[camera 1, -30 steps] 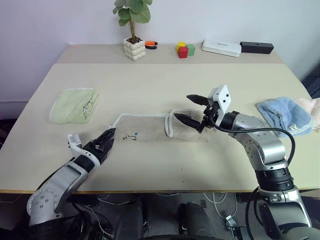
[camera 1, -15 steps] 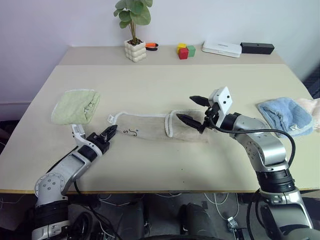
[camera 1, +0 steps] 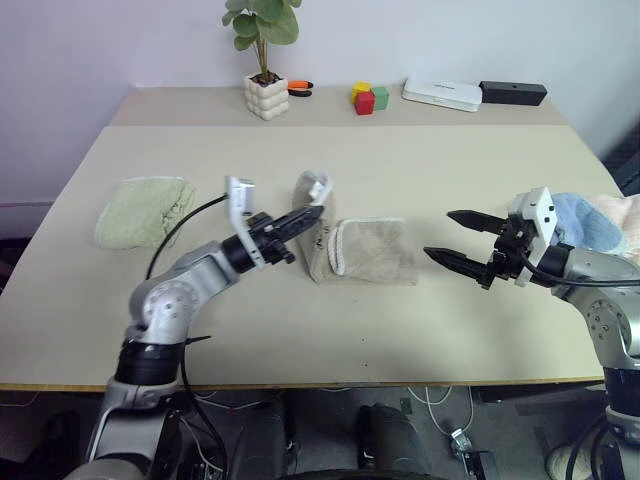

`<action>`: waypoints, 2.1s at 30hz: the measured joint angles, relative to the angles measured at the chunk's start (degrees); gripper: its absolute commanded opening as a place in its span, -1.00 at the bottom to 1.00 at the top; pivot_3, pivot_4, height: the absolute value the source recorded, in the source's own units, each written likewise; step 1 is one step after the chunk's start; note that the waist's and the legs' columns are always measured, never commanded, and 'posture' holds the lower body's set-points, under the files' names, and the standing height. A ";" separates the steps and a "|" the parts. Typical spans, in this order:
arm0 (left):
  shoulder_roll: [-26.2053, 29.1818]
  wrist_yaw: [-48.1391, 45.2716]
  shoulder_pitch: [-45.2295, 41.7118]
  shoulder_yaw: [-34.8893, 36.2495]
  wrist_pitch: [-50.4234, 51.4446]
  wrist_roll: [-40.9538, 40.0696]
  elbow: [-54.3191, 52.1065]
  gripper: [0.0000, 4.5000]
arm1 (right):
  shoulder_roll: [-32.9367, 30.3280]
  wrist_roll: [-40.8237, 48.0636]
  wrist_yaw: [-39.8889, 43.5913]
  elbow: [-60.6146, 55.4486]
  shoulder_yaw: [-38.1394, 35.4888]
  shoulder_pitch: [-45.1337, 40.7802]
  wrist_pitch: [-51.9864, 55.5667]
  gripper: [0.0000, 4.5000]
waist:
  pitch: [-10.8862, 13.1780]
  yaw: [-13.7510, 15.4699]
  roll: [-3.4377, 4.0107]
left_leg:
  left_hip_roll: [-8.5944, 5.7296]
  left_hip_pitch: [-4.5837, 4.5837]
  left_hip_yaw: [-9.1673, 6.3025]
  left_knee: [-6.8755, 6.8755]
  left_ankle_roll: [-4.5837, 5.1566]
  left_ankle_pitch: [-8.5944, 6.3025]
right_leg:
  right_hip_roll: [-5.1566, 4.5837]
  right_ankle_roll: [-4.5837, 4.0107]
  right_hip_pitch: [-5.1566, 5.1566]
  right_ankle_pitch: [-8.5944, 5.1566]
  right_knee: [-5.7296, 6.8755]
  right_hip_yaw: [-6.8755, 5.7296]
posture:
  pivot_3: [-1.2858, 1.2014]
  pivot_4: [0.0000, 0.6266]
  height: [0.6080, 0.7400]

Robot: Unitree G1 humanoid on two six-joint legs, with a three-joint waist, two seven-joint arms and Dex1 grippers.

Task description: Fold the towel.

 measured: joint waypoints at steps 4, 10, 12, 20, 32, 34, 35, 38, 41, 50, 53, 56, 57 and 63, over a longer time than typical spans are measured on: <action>-6.54 -4.12 -6.20 -5.14 -4.26 7.87 9.58 -0.98 | 0.04 0.54 -1.24 -2.61 -1.42 2.05 0.09 1.00 | 0.11 -0.07 -0.15 | 0.00 -0.04 0.00 -0.02 0.02 -0.01 | 0.00 0.03 -0.04 -0.01 -0.04 0.01 | 0.03 -0.52 0.92; -13.10 -11.33 -11.37 -9.80 -9.70 17.39 22.96 -0.98 | 0.32 1.64 -5.90 -10.21 -3.32 5.96 1.40 1.00 | 0.29 0.01 -0.27 | 0.01 -0.08 -0.06 -0.03 0.02 -0.01 | 0.01 0.04 -0.09 -0.01 -0.02 -0.01 | 0.03 -0.52 0.92; -14.47 -13.28 -13.21 -10.28 -11.98 20.17 27.88 -0.98 | 0.36 2.29 -7.46 -12.63 -4.37 7.63 2.07 1.00 | 0.31 0.09 -0.29 | 0.00 -0.11 -0.12 0.00 0.03 -0.02 | -0.01 0.03 -0.10 -0.01 -0.04 -0.01 | 0.03 -0.52 0.92; -17.32 -20.82 -15.16 -12.19 -14.66 27.56 36.23 -0.38 | 0.49 3.35 -12.14 -17.01 -6.52 10.72 3.41 1.00 | 0.36 -0.11 -0.36 | 0.01 -0.16 -0.18 -0.03 0.07 -0.04 | -0.02 0.03 -0.16 -0.01 -0.06 0.00 | 0.03 -0.52 0.92; -15.12 -23.95 -9.84 -8.92 -13.05 27.85 25.26 0.74 | 4.76 3.47 -16.09 -13.10 -1.82 0.99 3.31 1.00 | 0.38 -0.17 -0.34 | 0.05 -0.15 -0.18 0.00 0.08 -0.03 | -0.01 0.04 -0.16 0.00 0.02 0.01 | 0.03 -0.52 0.92; -15.47 -21.42 -9.51 -4.47 -12.49 24.99 20.91 0.74 | 9.00 2.64 -19.34 -9.94 -0.47 -3.22 2.75 1.00 | 0.40 -0.21 -0.34 | 0.06 -0.14 -0.19 0.05 0.08 -0.03 | -0.01 0.08 -0.16 0.02 0.08 0.01 | 0.03 -0.52 0.92; -15.47 -19.97 -9.59 -2.14 -11.83 23.40 19.01 0.74 | 11.69 2.41 -21.38 -8.54 -0.02 -5.14 2.41 1.00 | 0.39 -0.26 -0.34 | 0.07 -0.13 -0.19 0.05 0.08 -0.02 | 0.00 0.17 -0.17 0.07 0.10 0.02 | 0.03 -0.52 0.92; -14.98 -14.84 -9.97 4.20 -10.50 20.18 14.60 0.51 | 21.26 0.82 -29.71 -5.31 1.29 -9.54 1.42 0.89 | 0.37 -0.25 -0.30 | 0.07 -0.08 -0.18 0.02 0.07 -0.01 | 0.04 0.26 -0.13 0.12 0.16 0.01 | 0.03 -0.52 0.92; -14.88 -8.49 -9.29 6.99 -13.04 21.30 15.09 -0.05 | 27.76 -1.74 -36.44 -4.23 4.28 -10.59 0.58 0.40 | 0.36 -0.07 -0.25 | 0.04 -0.10 -0.09 0.02 0.05 0.01 | 0.04 0.46 -0.09 0.23 0.18 -0.04 | 0.03 -0.52 0.92; -18.23 2.74 -8.25 7.86 -17.95 27.36 22.99 -1.00 | 37.18 -12.07 -50.33 -1.98 9.08 -10.18 -2.43 -0.99 | 0.37 -0.19 -0.25 | 0.00 -0.14 -0.06 0.04 0.05 0.01 | 0.04 0.53 -0.07 0.27 0.14 -0.04 | 0.03 -0.52 0.92; -20.85 3.03 -8.25 4.70 -18.11 28.99 23.94 -1.00 | 37.61 -15.62 -51.92 0.30 12.83 -8.08 -1.86 -0.99 | 0.37 -0.23 -0.26 | 0.00 -0.14 -0.04 0.03 0.05 0.01 | 0.04 0.53 -0.07 0.27 0.14 -0.03 | 0.03 -0.52 0.92; -21.56 3.12 -8.25 3.24 -18.24 29.99 24.26 -1.00 | 37.07 -18.98 -52.78 2.99 14.51 -6.05 -1.07 -0.99 | 0.37 -0.49 -0.25 | 0.02 -0.13 -0.04 0.03 0.04 0.01 | 0.04 0.53 -0.10 0.27 0.15 -0.02 | 0.03 -0.52 0.92; -21.56 2.98 -8.25 2.81 -18.25 30.26 24.25 -1.00 | 36.85 -19.67 -53.24 3.72 14.46 -5.57 -0.78 -0.99 | 0.37 -0.55 -0.25 | 0.02 -0.12 -0.05 0.02 0.04 0.01 | 0.05 0.53 -0.09 0.27 0.15 -0.03 | 0.03 -0.52 0.92; -20.90 4.20 -8.10 1.03 -17.80 33.81 28.47 -1.00 | 37.63 -21.67 -54.77 5.34 14.33 -4.45 -0.06 -0.99 | 0.35 -0.63 -0.25 | 0.03 -0.07 -0.05 0.00 0.04 0.01 | 0.06 0.53 -0.06 0.27 0.15 -0.02 | 0.03 -0.52 0.92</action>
